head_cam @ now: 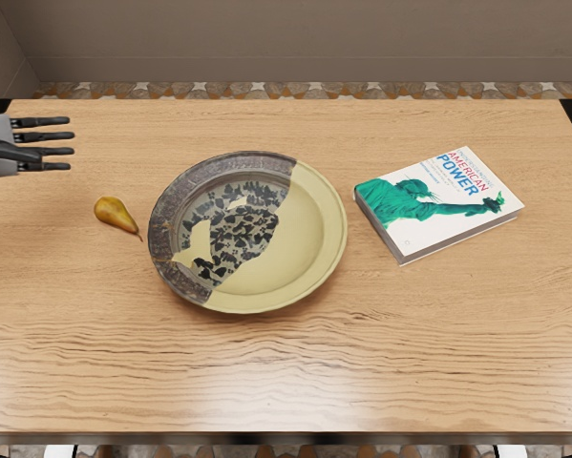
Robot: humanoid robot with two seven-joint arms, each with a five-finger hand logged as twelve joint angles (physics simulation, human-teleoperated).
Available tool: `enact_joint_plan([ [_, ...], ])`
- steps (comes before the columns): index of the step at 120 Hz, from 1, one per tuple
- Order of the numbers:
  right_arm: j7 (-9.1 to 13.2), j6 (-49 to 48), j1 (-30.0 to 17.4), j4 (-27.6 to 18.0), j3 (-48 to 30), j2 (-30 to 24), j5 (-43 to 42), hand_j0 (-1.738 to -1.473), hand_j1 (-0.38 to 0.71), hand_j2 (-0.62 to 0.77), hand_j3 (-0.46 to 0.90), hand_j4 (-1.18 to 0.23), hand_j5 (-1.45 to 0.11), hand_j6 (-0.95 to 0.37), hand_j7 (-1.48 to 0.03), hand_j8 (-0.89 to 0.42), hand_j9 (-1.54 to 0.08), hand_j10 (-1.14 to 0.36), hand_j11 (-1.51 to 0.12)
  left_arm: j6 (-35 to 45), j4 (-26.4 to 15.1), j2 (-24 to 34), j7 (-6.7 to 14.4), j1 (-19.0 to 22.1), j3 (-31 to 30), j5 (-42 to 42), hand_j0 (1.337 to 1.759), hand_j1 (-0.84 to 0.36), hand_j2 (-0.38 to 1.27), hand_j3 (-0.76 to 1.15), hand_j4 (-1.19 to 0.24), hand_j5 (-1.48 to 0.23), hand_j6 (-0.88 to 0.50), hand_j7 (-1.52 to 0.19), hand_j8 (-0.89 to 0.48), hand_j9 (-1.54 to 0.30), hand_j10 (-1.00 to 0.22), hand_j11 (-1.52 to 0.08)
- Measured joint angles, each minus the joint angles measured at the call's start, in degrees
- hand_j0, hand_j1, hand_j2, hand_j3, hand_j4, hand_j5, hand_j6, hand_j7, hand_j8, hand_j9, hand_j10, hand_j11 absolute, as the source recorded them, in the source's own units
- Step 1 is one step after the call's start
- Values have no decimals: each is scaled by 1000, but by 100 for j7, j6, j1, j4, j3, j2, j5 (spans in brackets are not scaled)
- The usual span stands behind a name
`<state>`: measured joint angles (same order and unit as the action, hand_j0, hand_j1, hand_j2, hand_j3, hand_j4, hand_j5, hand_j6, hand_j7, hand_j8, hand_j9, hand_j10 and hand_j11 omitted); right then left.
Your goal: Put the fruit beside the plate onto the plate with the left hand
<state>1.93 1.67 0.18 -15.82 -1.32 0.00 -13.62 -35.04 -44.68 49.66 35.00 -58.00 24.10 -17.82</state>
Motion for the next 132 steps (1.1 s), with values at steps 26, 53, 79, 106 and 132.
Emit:
enact_joint_plan([
  [26, 0, 0, 0, 0, 0, 0, 0, -1658, -349, 0, 0, 0, 0, 0, 0, 0, 0, 0, 0, 0, 13, -228, 0, -402, -47, 517, 1658, 301, 8, 0, -36, -52, -35, -52, -35, -52, -37, -52],
  [53, 0, 0, 0, 0, 0, 0, 0, -1658, -349, 0, 0, 0, 0, 0, 0, 0, 0, 0, 0, 2, -74, -1192, 0, -1217, -69, 4183, 1658, 280, 11, 0, -57, -75, -57, -75, -57, -75, -57, -75],
  [79, 0, 0, 1, 0, 0, 0, 0, -1658, -349, 0, 0, 0, 0, 0, 0, 0, 0, 0, 0, 66, -1513, -1151, 0, -966, -76, 7138, 1658, 250, 17, 0, -85, -108, -86, -108, -85, -108, -85, -108],
  [106, 0, 0, 6, 0, 0, 0, 0, -1658, -349, 0, 0, 0, 0, 0, 0, 0, 0, 0, 0, 1780, -2283, -1566, 0, -853, -722, 9165, 1658, 236, 20, 0, -99, -124, -100, -124, -99, -124, -98, -124],
  [132, 0, 0, 9, 0, -2, 0, 0, -1658, -349, 0, 0, 0, 0, 0, 0, 0, 0, 0, 0, 2570, -2308, -1878, 0, -407, -1307, 9661, 1658, 237, 21, 0, -100, -124, -101, -123, -101, -123, -99, -123],
])
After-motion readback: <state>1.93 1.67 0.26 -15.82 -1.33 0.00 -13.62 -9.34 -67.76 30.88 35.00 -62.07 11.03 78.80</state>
